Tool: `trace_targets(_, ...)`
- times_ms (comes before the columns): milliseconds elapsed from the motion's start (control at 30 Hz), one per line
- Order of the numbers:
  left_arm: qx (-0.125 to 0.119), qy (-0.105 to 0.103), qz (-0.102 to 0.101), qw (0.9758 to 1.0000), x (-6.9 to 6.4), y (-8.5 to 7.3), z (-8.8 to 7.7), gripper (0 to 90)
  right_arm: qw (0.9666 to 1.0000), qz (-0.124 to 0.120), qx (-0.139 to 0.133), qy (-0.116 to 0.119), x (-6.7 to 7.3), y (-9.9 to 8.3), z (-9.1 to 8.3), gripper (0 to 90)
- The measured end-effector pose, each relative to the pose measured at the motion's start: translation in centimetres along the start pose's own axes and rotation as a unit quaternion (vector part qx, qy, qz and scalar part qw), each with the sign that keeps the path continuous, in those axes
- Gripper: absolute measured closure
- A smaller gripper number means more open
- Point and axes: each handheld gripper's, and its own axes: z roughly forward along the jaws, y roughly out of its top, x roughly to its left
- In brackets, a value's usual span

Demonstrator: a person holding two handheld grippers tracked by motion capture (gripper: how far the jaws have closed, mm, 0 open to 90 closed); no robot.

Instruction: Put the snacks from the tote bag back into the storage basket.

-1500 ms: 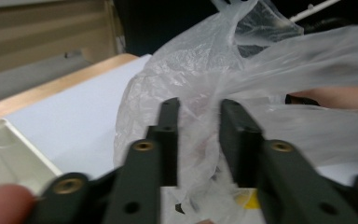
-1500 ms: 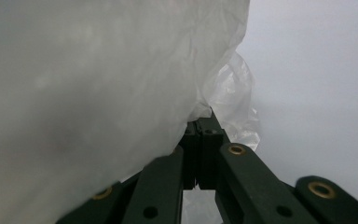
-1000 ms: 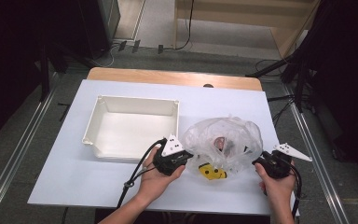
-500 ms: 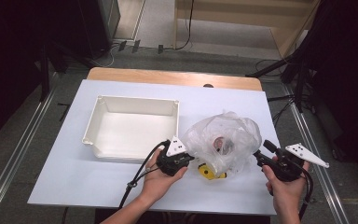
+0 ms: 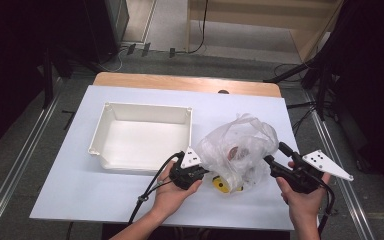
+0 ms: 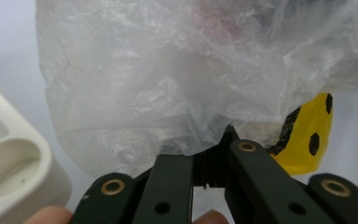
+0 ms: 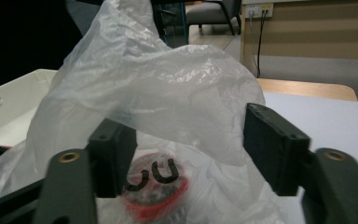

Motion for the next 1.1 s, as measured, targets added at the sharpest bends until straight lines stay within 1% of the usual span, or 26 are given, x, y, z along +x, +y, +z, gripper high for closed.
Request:
trace_targets(33,0.001,-0.002,-0.001,1.0000,0.0,-0.1,0.1,90.0,1.0000,0.002,0.000,0.000,0.0,-0.2,0.3,48.0)
trace_targets(67,0.004,-0.002,-0.001,1.0000,-0.1,-0.2,0.2,90.0,1.0000,0.007,0.004,0.001,-0.1,-0.5,0.7,55.7)
trace_targets(100,0.006,-0.003,0.000,1.0000,-0.1,-0.3,0.3,90.0,0.9998,0.019,0.010,0.003,-0.3,-0.7,1.1,63.5)
trace_targets(167,0.009,-0.005,0.000,0.9999,-0.1,-0.5,0.5,90.0,0.9991,0.037,0.016,0.006,-0.9,-1.4,1.9,76.1)
trace_targets(200,0.010,-0.008,-0.002,0.9999,0.0,-0.6,0.6,90.0,0.9986,0.047,0.022,0.005,-1.2,-1.7,2.2,80.5)
trace_targets(267,0.016,-0.005,-0.006,0.9998,0.2,-0.9,0.8,90.0,0.9976,0.059,0.035,-0.004,-2.0,-2.4,3.0,85.4)
trace_targets(300,0.017,-0.003,-0.008,0.9998,0.3,-1.1,0.9,90.0,0.9968,0.066,0.044,-0.011,-2.4,-2.8,3.3,86.8)
trace_targets(367,0.024,-0.003,-0.019,0.9995,0.5,-1.4,1.1,90.0,0.9947,0.079,0.061,-0.024,-3.2,-3.6,4.0,88.1)
trace_targets(433,0.021,-0.001,-0.016,0.9997,0.5,-1.4,1.0,90.0,0.9924,0.086,0.080,-0.037,-4.0,-4.4,4.6,88.8)
trace_targets(467,0.024,0.000,-0.017,0.9996,0.5,-1.4,1.1,90.0,0.9911,0.090,0.089,-0.040,-4.3,-4.8,4.8,88.7)
trace_targets(533,0.029,0.007,-0.017,0.9994,0.5,-1.5,1.2,90.0,0.9874,0.104,0.111,-0.044,-5.0,-5.6,5.4,88.9)
trace_targets(567,0.034,0.010,-0.020,0.9992,0.5,-1.5,1.2,90.0,0.9853,0.112,0.121,-0.046,-5.2,-6.0,5.7,89.1)
trace_targets(667,0.044,0.014,-0.035,0.9983,0.7,-1.5,1.4,90.0,0.9779,0.125,0.156,-0.061,-5.8,-7.1,6.4,89.9)
trace_targets(700,0.049,0.015,-0.037,0.9980,0.8,-1.5,1.4,90.0,0.9751,0.129,0.168,-0.066,-5.8,-7.3,6.5,90.0)
trace_targets(733,0.050,0.016,-0.039,0.9979,0.9,-1.5,1.4,90.0,0.9731,0.133,0.175,-0.069,-5.9,-7.4,6.6,90.0)
trace_targets(767,0.050,0.016,-0.040,0.9978,0.9,-1.5,1.4,90.0,0.9736,0.130,0.174,-0.070,-5.9,-7.4,6.7,89.9)
trace_targets(800,0.049,0.015,-0.039,0.9979,0.8,-1.5,1.4,90.0,0.9734,0.132,0.174,-0.070,-5.8,-7.3,6.6,89.5)
trace_targets(833,0.049,0.014,-0.037,0.9980,0.8,-1.5,1.4,90.0,0.9738,0.131,0.174,-0.067,-5.8,-7.4,6.5,86.6)
trace_targets(967,0.045,0.011,-0.036,0.9983,0.8,-1.6,1.3,90.0,0.9779,0.133,0.155,-0.042,-5.5,-6.9,5.6,64.0)
trace_targets(1033,0.044,0.009,-0.035,0.9984,0.9,-1.6,1.3,90.0,0.9823,0.120,0.138,-0.041,-5.1,-6.2,4.7,54.7)
trace_targets(1100,0.043,0.008,-0.034,0.9985,0.9,-1.6,1.2,90.0,0.9855,0.113,0.120,-0.042,-4.7,-5.6,3.8,49.2)
